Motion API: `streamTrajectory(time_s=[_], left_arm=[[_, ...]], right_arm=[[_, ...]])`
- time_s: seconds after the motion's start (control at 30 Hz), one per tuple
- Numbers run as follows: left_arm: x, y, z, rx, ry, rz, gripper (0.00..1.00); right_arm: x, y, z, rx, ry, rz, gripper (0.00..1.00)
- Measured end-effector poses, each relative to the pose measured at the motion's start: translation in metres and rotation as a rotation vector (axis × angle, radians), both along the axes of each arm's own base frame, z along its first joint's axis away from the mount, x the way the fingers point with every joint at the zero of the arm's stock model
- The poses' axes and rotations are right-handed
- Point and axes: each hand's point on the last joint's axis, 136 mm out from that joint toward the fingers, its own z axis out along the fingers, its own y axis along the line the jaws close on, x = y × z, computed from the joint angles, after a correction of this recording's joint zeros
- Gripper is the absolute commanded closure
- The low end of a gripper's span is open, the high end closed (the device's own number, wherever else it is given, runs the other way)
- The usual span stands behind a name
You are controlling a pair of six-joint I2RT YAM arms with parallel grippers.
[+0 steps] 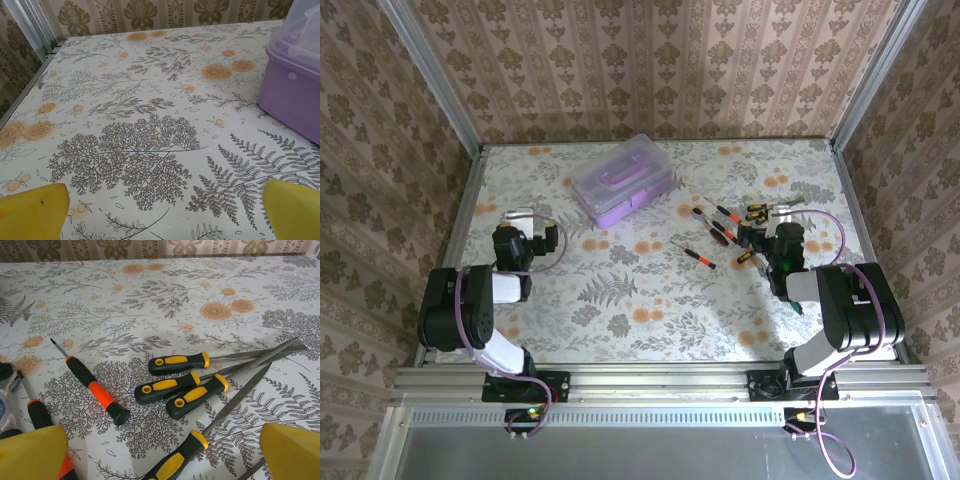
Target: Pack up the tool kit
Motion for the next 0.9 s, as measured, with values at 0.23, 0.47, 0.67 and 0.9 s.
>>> streamTrajectory(time_s=[0.23, 0.47, 0.67, 0.9], left_arm=[[0.0, -0.0008, 0.0, 0.001, 0.0, -0.001, 0.0], [-0.0001, -0.0066, 0.0001, 0.019, -0.001, -0.008, 0.0], [0.0, -0.0053, 0.0, 0.024, -0.001, -0.002, 0.0], [0.0, -0.0047, 0.0, 0.025, -0.001, 0.001, 0.0]], right_arm=[[0.0001, 0.0, 0.0001, 0.0, 0.0, 0.0, 0.0], [0.0001, 0.0, 0.0001, 0.0, 0.0, 0.0, 0.0], [0.0, 0.0, -0.0001, 0.0, 0.0, 0.0, 0.0], [0.0001, 0.0, 0.0001, 0.0, 0.0, 0.0, 0.0]])
